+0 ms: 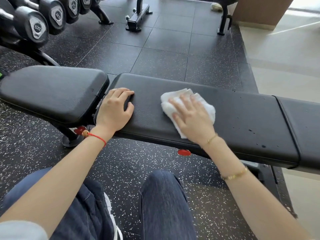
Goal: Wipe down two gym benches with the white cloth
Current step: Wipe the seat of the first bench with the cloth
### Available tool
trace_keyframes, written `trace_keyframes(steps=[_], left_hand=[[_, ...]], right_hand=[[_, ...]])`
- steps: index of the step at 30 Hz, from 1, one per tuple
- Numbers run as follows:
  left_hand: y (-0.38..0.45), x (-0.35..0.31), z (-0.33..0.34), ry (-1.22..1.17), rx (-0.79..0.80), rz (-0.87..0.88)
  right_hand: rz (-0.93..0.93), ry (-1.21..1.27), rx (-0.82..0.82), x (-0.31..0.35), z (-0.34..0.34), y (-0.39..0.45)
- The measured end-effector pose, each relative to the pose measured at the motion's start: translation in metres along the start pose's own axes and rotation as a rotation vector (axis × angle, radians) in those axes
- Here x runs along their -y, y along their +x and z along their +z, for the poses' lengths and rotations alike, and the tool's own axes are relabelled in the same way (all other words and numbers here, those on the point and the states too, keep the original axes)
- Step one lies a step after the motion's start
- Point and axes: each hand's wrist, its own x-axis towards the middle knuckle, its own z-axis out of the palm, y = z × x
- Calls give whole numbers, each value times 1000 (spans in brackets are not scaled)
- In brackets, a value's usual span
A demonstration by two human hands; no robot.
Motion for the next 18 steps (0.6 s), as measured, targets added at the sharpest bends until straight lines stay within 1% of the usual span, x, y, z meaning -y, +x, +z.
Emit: trace_keyframes(steps=[2, 4, 6, 8, 10, 11, 12, 15, 18], left_hand=[[0, 0, 0, -6, 3, 0], [-1, 0, 0, -2, 5, 5], [-1, 0, -1, 5, 12, 6], [0, -3, -1, 26, 19, 1], [1, -8, -1, 51, 28, -4], [2, -11, -2, 52, 35, -10], [2, -14, -2, 45, 39, -17], [1, -30, -1, -4, 20, -34], [0, -61, 9, -31, 11, -43]], right_hand=[[-55, 27, -13, 1, -2, -29], [-25, 27, -39, -15, -7, -43], [61, -26, -77, -45, -10, -40], [207, -48, -48, -67, -15, -22], [322, -41, -38, -68, -14, -4], [323, -37, -39, -60, -11, 1], [286, -30, -30, -48, -9, 3], [94, -23, 8, -11, -4, -12], [0, 6, 1, 0, -4, -39]])
